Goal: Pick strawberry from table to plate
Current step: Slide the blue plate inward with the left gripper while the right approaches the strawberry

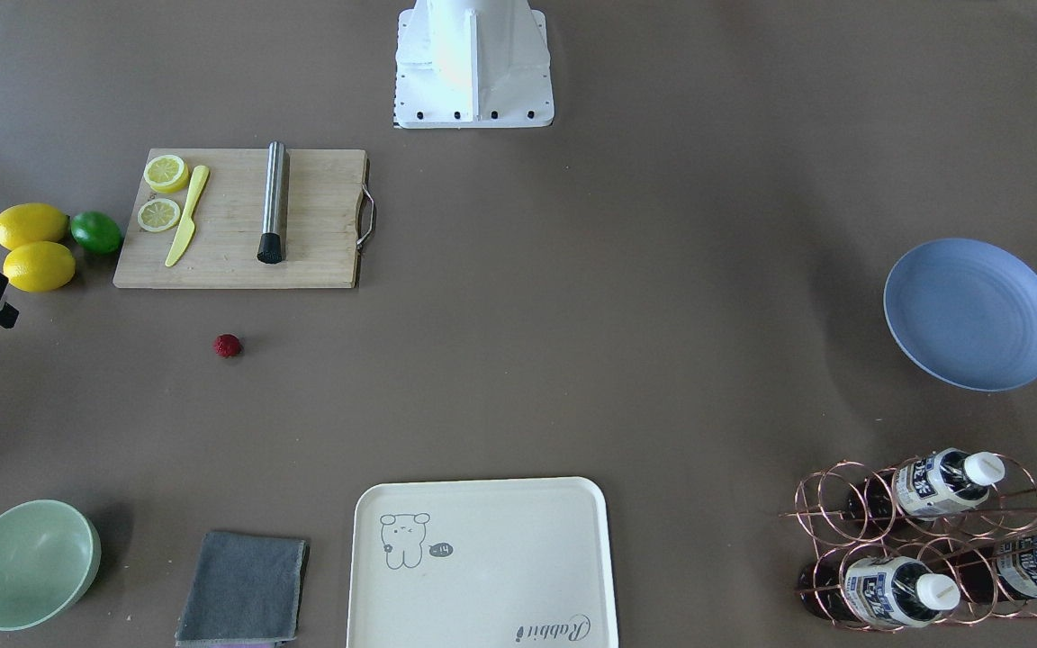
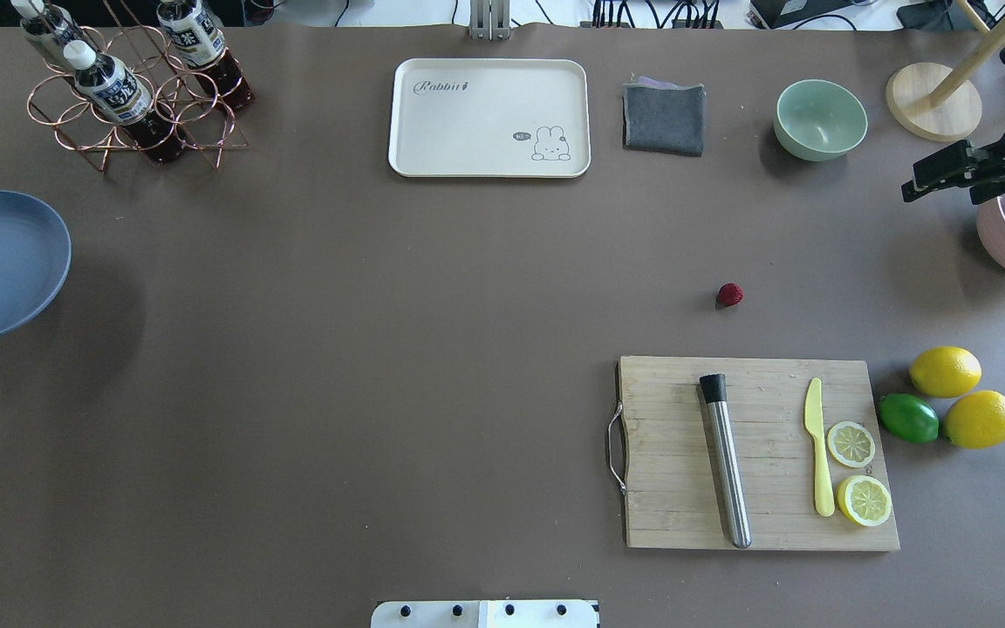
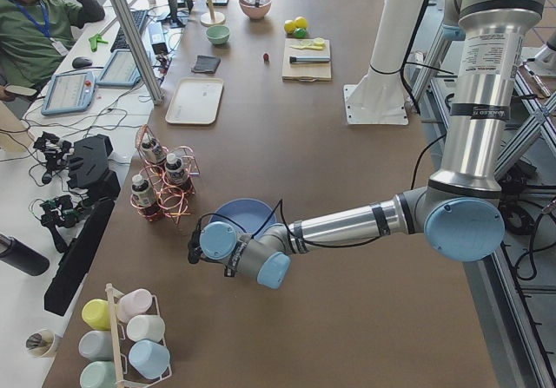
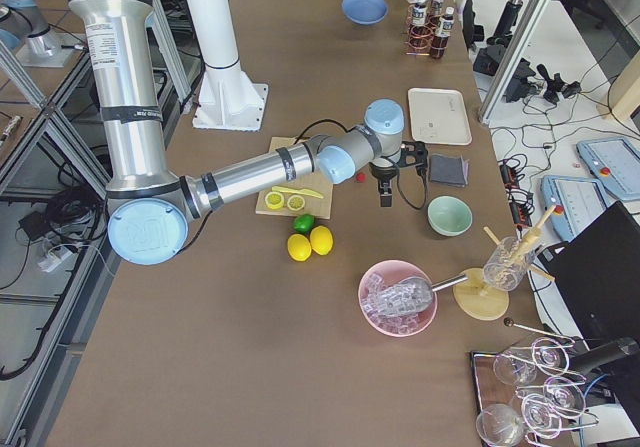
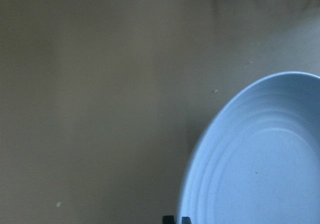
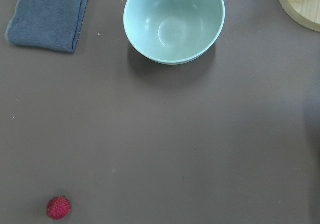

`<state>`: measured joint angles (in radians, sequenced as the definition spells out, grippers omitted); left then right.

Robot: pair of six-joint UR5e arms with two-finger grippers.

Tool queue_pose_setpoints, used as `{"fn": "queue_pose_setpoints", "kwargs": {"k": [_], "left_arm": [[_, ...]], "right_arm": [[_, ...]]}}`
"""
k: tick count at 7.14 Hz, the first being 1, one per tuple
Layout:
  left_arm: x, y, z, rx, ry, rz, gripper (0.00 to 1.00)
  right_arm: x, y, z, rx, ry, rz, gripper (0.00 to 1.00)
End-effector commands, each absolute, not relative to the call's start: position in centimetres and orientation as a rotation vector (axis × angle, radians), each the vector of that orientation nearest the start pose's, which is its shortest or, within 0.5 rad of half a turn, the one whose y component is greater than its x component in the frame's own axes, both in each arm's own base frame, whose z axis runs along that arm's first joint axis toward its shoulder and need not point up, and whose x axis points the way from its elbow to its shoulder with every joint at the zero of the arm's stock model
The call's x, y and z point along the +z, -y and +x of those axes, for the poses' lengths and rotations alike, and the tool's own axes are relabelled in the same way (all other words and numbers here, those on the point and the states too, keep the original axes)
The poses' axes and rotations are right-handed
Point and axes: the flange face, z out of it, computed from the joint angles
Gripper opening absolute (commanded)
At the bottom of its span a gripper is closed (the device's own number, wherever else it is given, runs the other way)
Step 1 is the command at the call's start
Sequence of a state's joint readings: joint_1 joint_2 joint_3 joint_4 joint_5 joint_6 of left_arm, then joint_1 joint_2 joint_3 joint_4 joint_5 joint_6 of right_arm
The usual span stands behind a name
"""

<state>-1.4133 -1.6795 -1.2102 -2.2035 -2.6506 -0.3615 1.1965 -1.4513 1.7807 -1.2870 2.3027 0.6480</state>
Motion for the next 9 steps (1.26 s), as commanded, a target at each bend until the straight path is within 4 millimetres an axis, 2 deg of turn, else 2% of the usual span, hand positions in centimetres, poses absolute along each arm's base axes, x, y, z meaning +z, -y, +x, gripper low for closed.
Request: {"fn": "queue_pose_setpoints", "kwargs": {"k": [1, 2, 4, 6, 7, 8, 9], "left_arm": [[59.8, 54.7, 4.6, -0.04, -1.199, 0.04, 0.0], [55.5, 53.7, 7.2, -0.044, -1.188, 0.045, 0.0], [49.4, 50.8, 14.2, -0.044, -1.167, 0.01, 0.0], [42.4, 49.3, 22.3, -0.08, -1.17, 0.005, 0.0], [38.9, 49.8, 25.5, -0.12, -1.183, 0.007, 0.0], [35.7, 49.4, 29.3, -0.142, -1.198, 0.009, 0.0], [32.6, 48.3, 34.4, -0.152, -1.208, 0.006, 0.0]], "right_arm": [[46.1, 53.8, -13.8, 0.039, 0.876, 0.183, 1.0], [46.1, 53.8, -13.9, 0.04, 0.869, 0.186, 1.0], [46.2, 53.6, -15.2, 0.062, 0.872, 0.156, 1.0], [45.0, 53.1, -18.6, 0.086, 0.887, 0.111, 1.0], [43.8, 53.1, -20.5, 0.114, 0.878, 0.115, 1.0], [43.0, 52.5, -22.9, 0.121, 0.889, 0.088, 1.0], [41.9, 52.3, -24.9, 0.148, 0.889, 0.079, 1.0]]}}
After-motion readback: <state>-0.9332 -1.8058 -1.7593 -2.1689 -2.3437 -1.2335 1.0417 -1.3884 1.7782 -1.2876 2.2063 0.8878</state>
